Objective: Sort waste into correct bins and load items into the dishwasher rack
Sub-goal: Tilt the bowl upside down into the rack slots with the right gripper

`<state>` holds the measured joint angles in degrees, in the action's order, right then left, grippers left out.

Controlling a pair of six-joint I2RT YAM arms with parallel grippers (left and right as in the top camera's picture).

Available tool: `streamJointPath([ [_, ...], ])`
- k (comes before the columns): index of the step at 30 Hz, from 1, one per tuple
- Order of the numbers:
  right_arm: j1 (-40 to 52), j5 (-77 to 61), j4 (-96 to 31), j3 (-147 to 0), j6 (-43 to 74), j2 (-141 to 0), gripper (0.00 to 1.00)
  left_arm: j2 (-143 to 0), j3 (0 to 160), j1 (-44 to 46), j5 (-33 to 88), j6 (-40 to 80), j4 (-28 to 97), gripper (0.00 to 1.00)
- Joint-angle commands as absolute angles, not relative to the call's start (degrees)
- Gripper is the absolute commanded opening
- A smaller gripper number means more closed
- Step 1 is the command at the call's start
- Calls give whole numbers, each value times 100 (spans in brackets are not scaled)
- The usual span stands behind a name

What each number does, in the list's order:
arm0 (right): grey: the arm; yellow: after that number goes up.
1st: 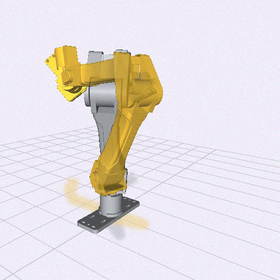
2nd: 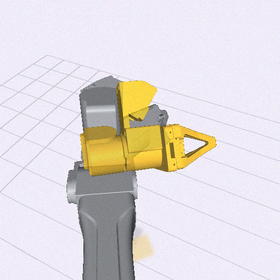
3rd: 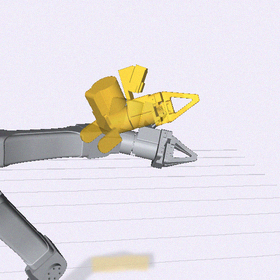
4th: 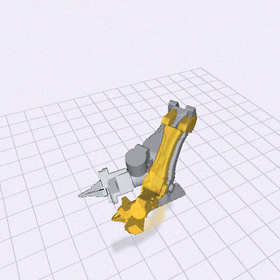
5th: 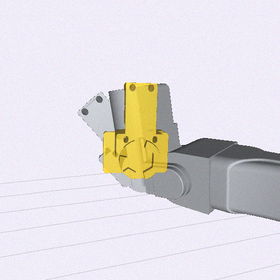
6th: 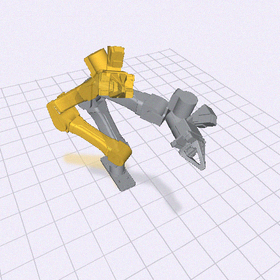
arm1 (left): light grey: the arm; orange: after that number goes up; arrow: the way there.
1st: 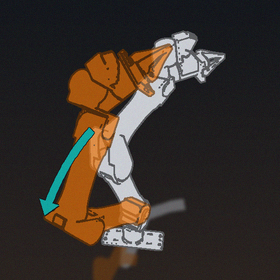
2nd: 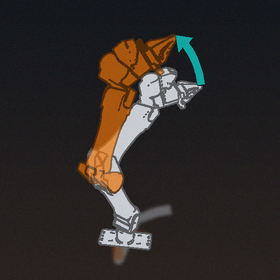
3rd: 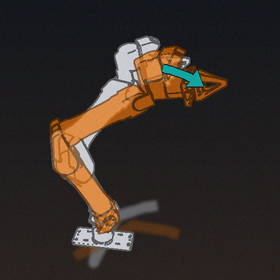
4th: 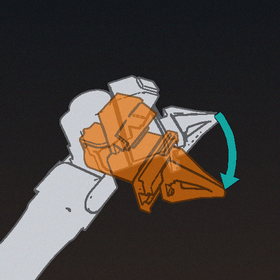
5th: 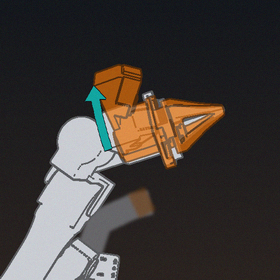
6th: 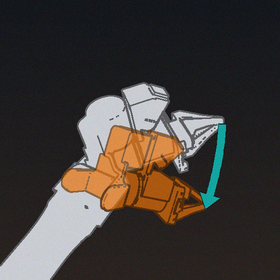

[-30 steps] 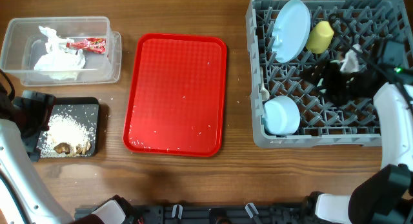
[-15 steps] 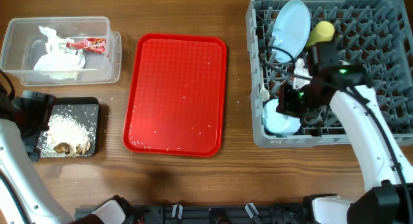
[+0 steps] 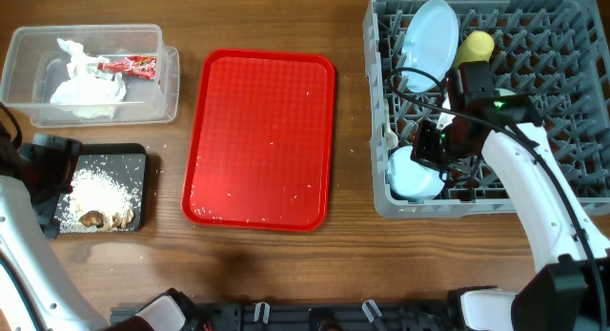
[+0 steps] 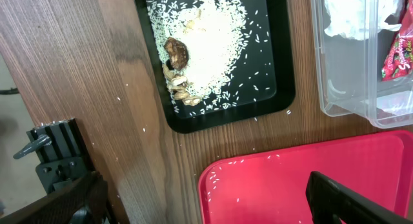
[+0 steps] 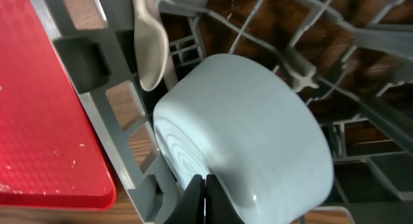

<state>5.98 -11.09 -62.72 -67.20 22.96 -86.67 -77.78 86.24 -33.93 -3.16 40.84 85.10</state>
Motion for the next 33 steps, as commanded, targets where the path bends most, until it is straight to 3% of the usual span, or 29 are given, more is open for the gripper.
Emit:
streamJointPath([
  [1, 604, -1271, -6219, -6539, 2097, -8912, 4, -7776, 8670, -3430, -353, 4053, 8508, 100],
  [6, 604, -318, -6252, -6355, 2615, -9085, 4, -7776, 8670, -3430, -353, 4053, 8508, 100],
  [12, 604, 379, -6906, -7258, 2912, -9011, 4, -7776, 8670, -3430, -353, 4053, 8508, 100],
  [20, 604, 596, -7437, -7902, 2847, -9000, 5, -7776, 8670, -3430, -353, 4053, 8508, 100],
  [21, 604, 598, -7540, -7902, 2818, -9000, 9, -7776, 8670, -3430, -353, 4053, 8510, 100],
  [22, 604, 598, -7618, -7902, 2722, -9000, 19, -7776, 8670, -3430, -353, 4053, 8510, 100],
  [26, 600, 620, -7802, -7891, 2414, -9002, 92, -7776, 8670, -3430, -353, 4056, 8510, 100],
  [27, 591, 620, -7776, -7867, 2401, -9002, 100, -7776, 8670, -3430, -353, 4053, 8510, 100],
  [33, 174, -152, -7343, -7572, 1933, -9026, 100, -7776, 8670, -3430, -353, 4053, 8510, 100],
])
